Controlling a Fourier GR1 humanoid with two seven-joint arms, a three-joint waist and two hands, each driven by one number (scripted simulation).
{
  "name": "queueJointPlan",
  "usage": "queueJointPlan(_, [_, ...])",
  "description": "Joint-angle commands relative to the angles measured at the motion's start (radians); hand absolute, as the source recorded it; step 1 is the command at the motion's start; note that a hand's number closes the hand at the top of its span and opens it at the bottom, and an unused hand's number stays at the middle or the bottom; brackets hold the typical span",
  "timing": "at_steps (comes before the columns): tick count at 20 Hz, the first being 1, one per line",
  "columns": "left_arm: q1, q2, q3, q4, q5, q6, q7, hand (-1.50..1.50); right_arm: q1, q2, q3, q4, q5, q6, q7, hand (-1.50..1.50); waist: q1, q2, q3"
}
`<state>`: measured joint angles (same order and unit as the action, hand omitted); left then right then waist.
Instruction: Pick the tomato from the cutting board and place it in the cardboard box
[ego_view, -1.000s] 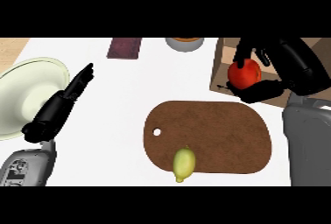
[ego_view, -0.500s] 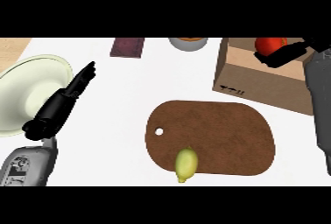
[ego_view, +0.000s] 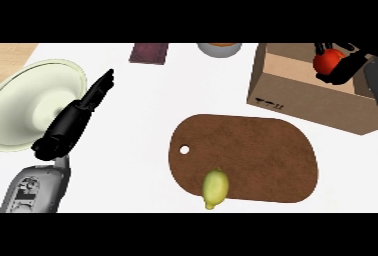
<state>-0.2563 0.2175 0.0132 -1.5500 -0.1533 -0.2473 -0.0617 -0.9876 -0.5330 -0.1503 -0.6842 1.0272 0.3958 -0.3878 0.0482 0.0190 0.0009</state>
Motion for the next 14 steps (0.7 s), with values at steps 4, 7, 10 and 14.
queueJointPlan(4, [0.013,-0.004,-0.011,-0.02,-0.001,-0.012,-0.007,0.0,-0.055,-0.057,0.068,0.267,0.081,0.032,-0.163,-1.5,0.018,0.005,0.001])
queueJointPlan(7, [-0.018,-0.021,-0.014,0.021,-0.035,0.026,-0.008,0.0,-0.11,-0.107,0.071,0.306,0.074,0.077,-0.314,-1.5,0.003,0.003,0.001])
queueJointPlan(10, [-0.007,-0.016,-0.014,-0.01,-0.007,-0.003,0.019,0.0,-0.134,-0.104,-0.008,0.341,-0.004,0.074,-0.391,-1.5,0.015,0.005,0.002])
queueJointPlan(14, [0.011,-0.002,0.001,0.003,-0.011,0.0,-0.004,0.0,-0.139,-0.045,-0.247,0.392,-0.258,0.136,-0.379,-1.5,-0.005,-0.002,0.005])
